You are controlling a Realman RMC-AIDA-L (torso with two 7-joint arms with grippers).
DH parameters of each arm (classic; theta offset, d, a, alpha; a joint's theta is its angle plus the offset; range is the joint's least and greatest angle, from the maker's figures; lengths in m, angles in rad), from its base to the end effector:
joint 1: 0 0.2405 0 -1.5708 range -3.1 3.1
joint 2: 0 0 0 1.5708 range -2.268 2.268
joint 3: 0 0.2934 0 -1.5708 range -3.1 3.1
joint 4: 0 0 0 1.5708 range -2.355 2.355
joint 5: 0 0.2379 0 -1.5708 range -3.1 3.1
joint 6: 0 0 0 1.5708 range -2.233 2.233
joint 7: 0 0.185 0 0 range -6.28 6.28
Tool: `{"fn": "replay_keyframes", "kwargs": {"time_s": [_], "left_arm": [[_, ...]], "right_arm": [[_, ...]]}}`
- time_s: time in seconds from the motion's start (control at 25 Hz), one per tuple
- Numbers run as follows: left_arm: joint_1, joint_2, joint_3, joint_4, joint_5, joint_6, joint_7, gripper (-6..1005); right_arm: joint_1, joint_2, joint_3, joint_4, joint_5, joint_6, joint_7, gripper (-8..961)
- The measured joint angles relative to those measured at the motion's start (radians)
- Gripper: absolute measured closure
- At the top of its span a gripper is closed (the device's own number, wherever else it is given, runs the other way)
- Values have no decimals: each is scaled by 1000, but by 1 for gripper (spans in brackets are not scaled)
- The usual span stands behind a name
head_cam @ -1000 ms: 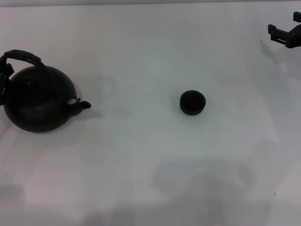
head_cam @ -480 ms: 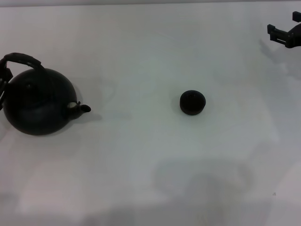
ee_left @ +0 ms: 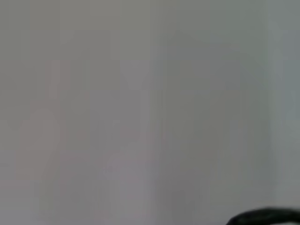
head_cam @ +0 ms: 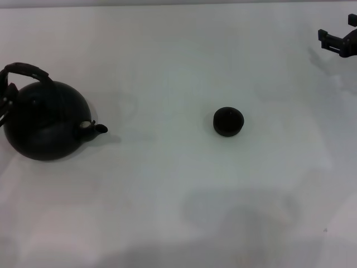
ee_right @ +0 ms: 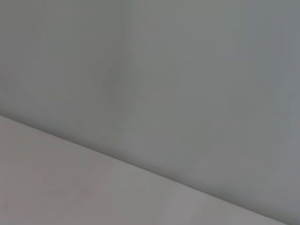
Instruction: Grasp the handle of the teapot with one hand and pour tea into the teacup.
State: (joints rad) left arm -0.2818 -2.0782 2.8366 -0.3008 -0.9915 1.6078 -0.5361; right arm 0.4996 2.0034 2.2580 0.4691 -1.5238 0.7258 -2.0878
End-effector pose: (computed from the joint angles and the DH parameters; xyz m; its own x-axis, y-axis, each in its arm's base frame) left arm -0.4225 0.2848 -0.0068 0.7411 -0.0166 0.6712 0.6101 -0.4007 -0.6836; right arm 0.4030 0.4630 -0.0073 0.8334 -0.3477 -0.4296 -0.5468 -0.4058 -0.7323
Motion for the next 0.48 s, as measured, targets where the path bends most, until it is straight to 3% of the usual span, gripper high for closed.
{"fn": "replay_keyframes", "kwargs": {"time_s": [0.28, 0.48], "left_arm": [[36, 1, -5, -1, -22, 142, -5, 175], [97, 2, -6, -6, -198, 260, -84, 122]], "right_arm": [[-6, 0, 0, -2, -1, 4, -10, 125], [-14, 0, 0, -1, -1, 9, -10, 125]]}}
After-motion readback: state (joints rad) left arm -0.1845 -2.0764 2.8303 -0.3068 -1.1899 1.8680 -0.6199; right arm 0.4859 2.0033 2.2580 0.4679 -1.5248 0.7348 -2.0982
